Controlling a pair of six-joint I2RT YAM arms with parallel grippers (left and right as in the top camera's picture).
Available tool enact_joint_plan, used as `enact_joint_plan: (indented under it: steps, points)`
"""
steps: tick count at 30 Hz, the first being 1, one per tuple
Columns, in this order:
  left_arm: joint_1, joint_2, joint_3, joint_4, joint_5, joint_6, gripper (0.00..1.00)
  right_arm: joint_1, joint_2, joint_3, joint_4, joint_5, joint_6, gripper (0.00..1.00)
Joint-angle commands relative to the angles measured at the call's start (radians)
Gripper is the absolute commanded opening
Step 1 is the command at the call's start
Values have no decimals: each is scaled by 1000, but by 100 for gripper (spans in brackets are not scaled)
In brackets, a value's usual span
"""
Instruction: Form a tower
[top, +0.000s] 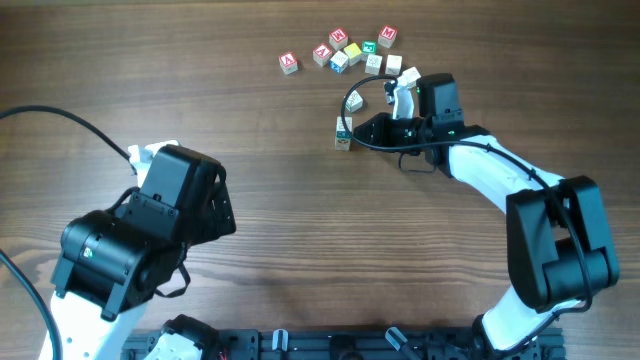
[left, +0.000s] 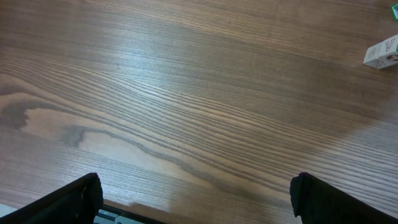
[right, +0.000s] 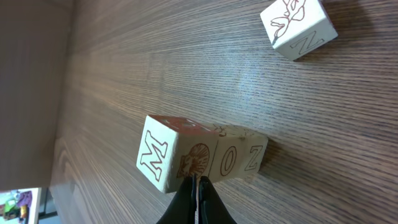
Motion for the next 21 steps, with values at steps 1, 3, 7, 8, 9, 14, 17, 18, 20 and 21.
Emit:
enact_joint_plan:
  steps: [1, 3, 7, 8, 9, 14, 17, 18, 20, 21]
  points:
    - [3, -5, 0, 2, -8, 5, 100, 16, 20, -10, 13, 10, -23, 4]
    - [3, -5, 0, 2, -8, 5, 100, 16, 20, -10, 13, 10, -22, 4]
    - [3, -5, 0, 2, -8, 5, 100, 16, 20, -10, 13, 11, -22, 4]
    - [3, -5, 0, 2, -8, 5, 100, 16, 20, -10, 12, 15, -21, 4]
    - [3, -5, 0, 2, -8, 5, 100, 16, 20, -10, 11, 22, -19, 4]
    - [3, -5, 0, 2, -8, 5, 100, -5, 20, -10, -25, 66, 21, 4]
    - [3, -5, 0, 2, -8, 5, 100, -32, 19, -10, -37, 66, 46, 4]
    - [3, -5, 0, 2, -8, 5, 100, -40, 13, -9, -45, 66, 50, 5]
    - [3, -5, 0, 2, -8, 5, 100, -49, -27, 2, -91, 121, 51, 15]
    - [3, -5, 0, 2, -8, 5, 100, -48, -51, 6, -118, 169, 61, 25]
